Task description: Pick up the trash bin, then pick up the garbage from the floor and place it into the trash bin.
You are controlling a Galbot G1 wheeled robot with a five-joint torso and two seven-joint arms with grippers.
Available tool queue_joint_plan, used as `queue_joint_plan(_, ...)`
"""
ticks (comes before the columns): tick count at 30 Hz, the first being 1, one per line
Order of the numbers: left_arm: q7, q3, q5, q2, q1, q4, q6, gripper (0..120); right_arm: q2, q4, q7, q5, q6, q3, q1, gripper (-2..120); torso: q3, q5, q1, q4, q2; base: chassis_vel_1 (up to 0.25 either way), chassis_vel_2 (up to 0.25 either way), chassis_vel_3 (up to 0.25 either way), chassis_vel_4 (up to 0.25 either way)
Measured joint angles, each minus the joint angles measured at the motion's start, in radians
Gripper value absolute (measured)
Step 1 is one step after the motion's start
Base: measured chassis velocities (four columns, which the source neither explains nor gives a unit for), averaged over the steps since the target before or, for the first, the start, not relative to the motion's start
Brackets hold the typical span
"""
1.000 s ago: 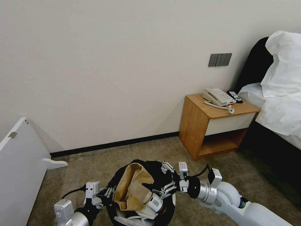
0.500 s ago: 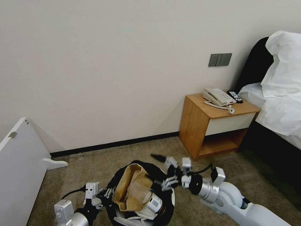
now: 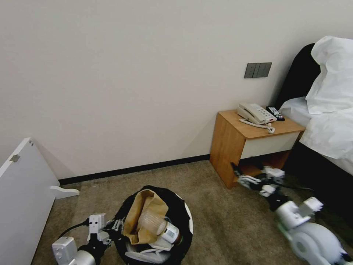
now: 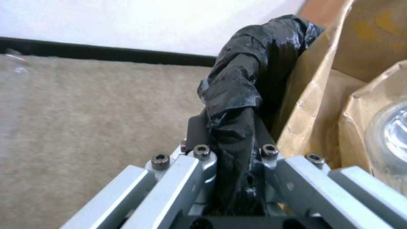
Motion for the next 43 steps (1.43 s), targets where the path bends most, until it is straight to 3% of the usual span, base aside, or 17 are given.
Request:
queue_joint_plan(8,0.001,-0.06,0.052,-0.054,0.018,0.01,-0.022,4,0.115,0.066,-0.005,-0.19,0.012,0.171,-0.19,100,0.0,-0.0003,0.0,0.0,0.0,0.0,0.0,0.0,0.0)
queue_joint_plan(15,0.003,-0.097,0.089,-0.085,0.038,0.014,-0.055,4,0.238,0.113,0.002,-0.244,0.032,0.188,-0.265,100,0.0,0.0,0.0,0.0,0.0,0.0,0.0,0.0,0.0)
queue_joint_plan(30,0.033,-0.122,0.143,-0.079,0.089,0.061,-0.121,4,0.371,0.1,-0.067,-0.315,0.098,0.194,-0.318,100,0.0,-0.0001,0.0,0.0,0.0,0.0,0.0,0.0,0.0)
queue_joint_plan(43,0.048,-0.137,0.166,-0.085,0.089,0.09,-0.146,4,0.439,0.064,-0.101,-0.417,0.155,0.181,-0.308,100,0.0,-0.0001,0.0,0.0001,0.0,0.0,0.0,0.0,0.0)
